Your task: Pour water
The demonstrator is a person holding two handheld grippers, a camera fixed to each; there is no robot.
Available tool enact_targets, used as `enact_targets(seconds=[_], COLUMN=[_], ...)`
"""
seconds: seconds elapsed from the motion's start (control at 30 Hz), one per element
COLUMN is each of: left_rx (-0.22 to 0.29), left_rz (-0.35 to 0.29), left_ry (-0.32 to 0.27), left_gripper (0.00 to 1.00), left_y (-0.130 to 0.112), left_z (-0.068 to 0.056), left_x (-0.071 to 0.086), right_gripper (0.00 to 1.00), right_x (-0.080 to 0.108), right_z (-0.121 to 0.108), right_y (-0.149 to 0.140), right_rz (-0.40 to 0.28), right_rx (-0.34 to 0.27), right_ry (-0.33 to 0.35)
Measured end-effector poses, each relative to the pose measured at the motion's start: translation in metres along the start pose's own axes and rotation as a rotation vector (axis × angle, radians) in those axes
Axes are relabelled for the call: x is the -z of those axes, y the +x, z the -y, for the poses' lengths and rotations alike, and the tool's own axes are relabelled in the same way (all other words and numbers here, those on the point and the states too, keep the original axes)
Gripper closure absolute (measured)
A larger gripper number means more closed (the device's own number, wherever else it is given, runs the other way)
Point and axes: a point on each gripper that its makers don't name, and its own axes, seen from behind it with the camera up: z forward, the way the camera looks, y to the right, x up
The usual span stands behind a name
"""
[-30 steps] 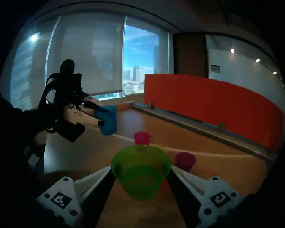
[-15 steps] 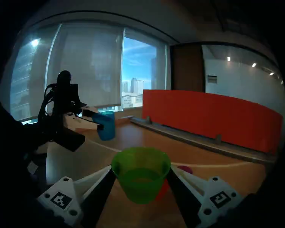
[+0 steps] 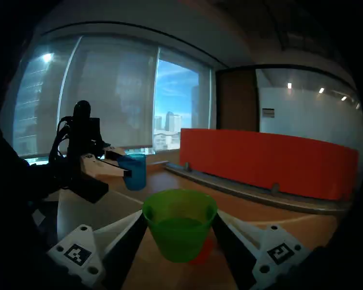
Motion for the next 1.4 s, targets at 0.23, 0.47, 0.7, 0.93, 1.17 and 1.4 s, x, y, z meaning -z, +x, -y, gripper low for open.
enact_targets(seconds=[0.23,0.47,0.7,0.93,1.17,1.4], left_rx=[0.007,-0.004,-0.006,-0.012,-0.01,-0.009], left_rz=[-0.021,-0.026,-0.026,-0.016,-0.011,-0.007], left_ry=[0.001,-0.001,-0.009,-0.011,-0.018,-0.032], left_gripper=[0.15,0.15,0.15,0.15,0.15,0.15], left_y=[0.006,0.007,0.006,0.002,-0.001,-0.004], left_z=[0.0,0.0,-0.002,-0.002,-0.004,-0.009], left_x=[0.0,0.0,-0.002,-0.003,-0.005,-0.008], right_gripper=[0.1,0.1,0.1,0.1,0.1,0.1], right_x=[0.0,0.0,-0.001,-0.003,-0.003,-0.003], right_z=[-0.004,-0.005,-0.006,-0.006,-0.007,-0.003], right_y=[0.002,0.005,0.007,0.009,0.01,0.014], right_rz=[-0.016,-0.019,-0.018,-0.015,-0.01,-0.001], right_rx=[-0.005,-0.002,0.001,0.007,0.026,0.06], right_ry=[-0.001,-0.003,-0.003,-0.002,-0.007,0.007])
